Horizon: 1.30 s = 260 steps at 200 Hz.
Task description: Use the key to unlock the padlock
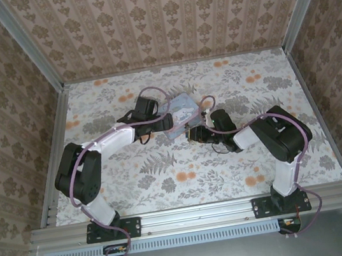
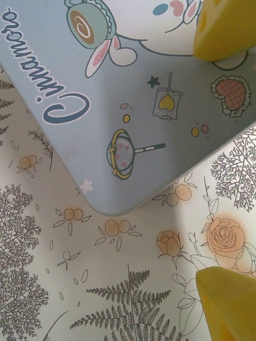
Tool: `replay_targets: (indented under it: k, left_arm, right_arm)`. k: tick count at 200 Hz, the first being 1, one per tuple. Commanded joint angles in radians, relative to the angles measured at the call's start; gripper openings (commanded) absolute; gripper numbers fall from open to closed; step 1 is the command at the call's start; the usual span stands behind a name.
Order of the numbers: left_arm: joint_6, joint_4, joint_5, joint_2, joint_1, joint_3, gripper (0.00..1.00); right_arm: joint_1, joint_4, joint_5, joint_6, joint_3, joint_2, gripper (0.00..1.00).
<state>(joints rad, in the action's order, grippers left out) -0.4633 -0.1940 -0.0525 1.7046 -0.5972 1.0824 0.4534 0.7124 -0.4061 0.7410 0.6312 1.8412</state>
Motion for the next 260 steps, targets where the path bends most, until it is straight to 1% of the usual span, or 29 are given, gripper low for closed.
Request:
replay_targets:
  k: [1,78,97,137,160,196,235,260]
  left_arm:
    - [-0.004,0.005,0.000,0.016,-0.008,0.022,1.00]
    - [-0.012,0.019,0.009,0.021,-0.009,0.012,1.00]
    - [-0.012,0.021,0.009,0.020,-0.009,0.009,1.00]
    - [-0.018,0.025,0.005,0.021,-0.009,-0.003,1.00]
    - [-0.021,0.025,-0.006,0.021,-0.010,-0.014,1.00]
    - [-0.021,0.030,-0.028,0.016,-0.020,-0.035,1.00]
    - [-0.005,0.024,-0.081,0.017,-0.047,-0.050,1.00]
    - [0.005,0.013,-0.113,0.025,-0.063,-0.050,1.00]
  right_arm:
    - [0.002,-0.001,-0.025,0.015,0.007,0.030,0.26]
    - [0.023,-0.011,-0.023,0.018,0.033,0.050,0.24]
    - [0.025,-0.011,-0.019,0.018,0.033,0.053,0.18]
    - [0.024,-0.007,0.003,0.028,0.011,0.043,0.00]
    - [0.017,0.009,0.019,0.065,-0.007,0.038,0.00]
    - [0.013,0.090,0.029,0.175,-0.034,0.043,0.00]
    - [0.011,0.192,0.032,0.312,-0.054,0.048,0.00]
    - [0.010,0.225,0.045,0.376,-0.063,0.048,0.00]
